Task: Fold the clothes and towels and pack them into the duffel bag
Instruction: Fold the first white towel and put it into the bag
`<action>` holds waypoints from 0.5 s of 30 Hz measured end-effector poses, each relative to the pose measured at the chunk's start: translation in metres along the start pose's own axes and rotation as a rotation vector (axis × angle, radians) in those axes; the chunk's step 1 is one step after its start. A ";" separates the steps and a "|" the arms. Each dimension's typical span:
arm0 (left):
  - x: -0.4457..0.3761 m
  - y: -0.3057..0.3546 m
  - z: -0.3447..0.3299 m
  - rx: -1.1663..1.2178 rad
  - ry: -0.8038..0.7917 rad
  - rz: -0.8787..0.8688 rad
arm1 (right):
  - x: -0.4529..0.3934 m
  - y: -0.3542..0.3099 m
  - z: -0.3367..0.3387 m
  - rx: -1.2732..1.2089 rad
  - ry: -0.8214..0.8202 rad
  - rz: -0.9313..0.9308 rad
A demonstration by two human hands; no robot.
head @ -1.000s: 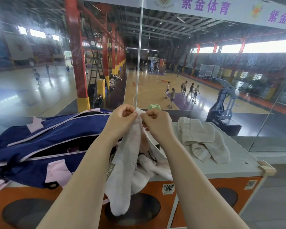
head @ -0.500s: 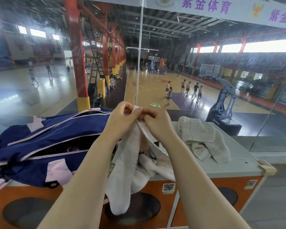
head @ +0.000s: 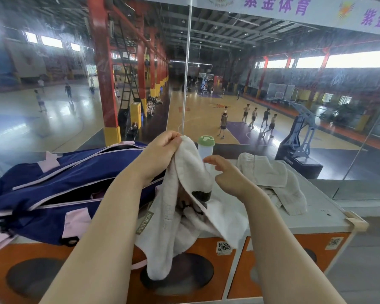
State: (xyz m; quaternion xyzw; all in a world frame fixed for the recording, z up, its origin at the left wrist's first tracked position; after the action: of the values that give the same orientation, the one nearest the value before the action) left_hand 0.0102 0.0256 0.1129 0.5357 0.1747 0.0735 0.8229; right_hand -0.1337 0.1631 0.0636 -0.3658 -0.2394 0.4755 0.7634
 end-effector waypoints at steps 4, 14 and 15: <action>0.009 0.019 0.009 0.049 0.093 -0.041 | -0.008 0.007 -0.004 0.131 -0.084 0.038; 0.016 0.030 0.011 -0.003 0.112 -0.085 | -0.009 -0.009 -0.030 -0.015 -0.188 0.176; 0.016 0.031 0.012 -0.019 0.107 -0.103 | -0.009 -0.009 -0.030 -0.006 -0.182 0.174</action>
State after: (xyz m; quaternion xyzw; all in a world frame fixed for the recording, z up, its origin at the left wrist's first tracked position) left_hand 0.0319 0.0333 0.1419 0.5136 0.2450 0.0614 0.8200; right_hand -0.1113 0.1423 0.0524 -0.3429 -0.2765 0.5707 0.6931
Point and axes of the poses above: each hand's wrist, its own x-axis away from the middle knuckle, its own z-axis out of the back of the hand, y = z × x, the point moved 2 cm from there along -x, towards the middle knuckle, and after that the axes turned 15 degrees about -y, right-handed, at the moved point
